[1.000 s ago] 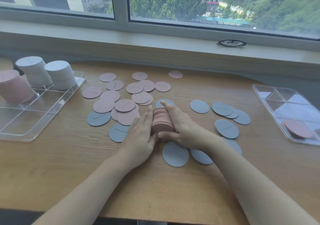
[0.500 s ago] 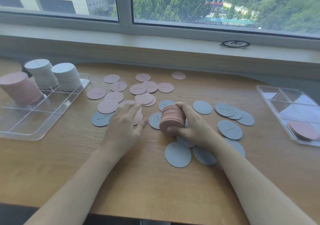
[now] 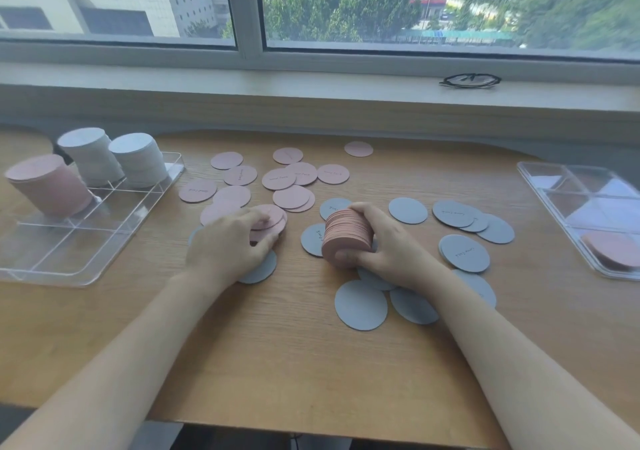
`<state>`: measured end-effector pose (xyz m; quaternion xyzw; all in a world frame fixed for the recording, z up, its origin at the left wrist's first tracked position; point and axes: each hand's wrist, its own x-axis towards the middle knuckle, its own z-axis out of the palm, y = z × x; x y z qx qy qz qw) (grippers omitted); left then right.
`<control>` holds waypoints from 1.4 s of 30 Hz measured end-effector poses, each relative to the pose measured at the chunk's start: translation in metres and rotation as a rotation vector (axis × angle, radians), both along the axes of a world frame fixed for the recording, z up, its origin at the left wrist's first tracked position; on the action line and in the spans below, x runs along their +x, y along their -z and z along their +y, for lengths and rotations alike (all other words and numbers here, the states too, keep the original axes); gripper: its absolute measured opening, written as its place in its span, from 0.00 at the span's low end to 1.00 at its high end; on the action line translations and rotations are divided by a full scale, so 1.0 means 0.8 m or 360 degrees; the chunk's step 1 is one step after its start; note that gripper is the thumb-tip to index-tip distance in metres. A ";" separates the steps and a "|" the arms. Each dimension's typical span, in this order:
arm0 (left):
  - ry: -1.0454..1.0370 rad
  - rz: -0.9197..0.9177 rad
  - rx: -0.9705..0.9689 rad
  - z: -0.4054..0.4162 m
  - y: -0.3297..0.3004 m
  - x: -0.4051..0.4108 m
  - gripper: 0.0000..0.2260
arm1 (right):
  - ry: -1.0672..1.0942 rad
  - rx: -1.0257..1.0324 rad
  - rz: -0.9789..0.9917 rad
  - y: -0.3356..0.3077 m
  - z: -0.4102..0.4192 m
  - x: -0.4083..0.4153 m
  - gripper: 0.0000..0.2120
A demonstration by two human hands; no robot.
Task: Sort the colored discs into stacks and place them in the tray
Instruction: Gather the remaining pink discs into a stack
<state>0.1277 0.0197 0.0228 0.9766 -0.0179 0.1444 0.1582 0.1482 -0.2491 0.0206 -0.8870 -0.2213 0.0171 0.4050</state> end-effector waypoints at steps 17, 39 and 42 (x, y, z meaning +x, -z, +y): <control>0.0163 -0.0385 -0.0859 -0.057 0.004 0.005 0.07 | -0.0146 0.0135 0.0041 0.002 0.011 -0.005 0.43; 0.0223 0.0409 0.0317 0.027 -0.012 0.058 0.24 | -0.0054 -0.0008 0.0044 -0.005 0.019 -0.007 0.40; 0.0254 0.0451 0.0360 0.028 -0.007 0.065 0.26 | -0.0039 0.0002 0.0066 -0.003 0.019 -0.008 0.43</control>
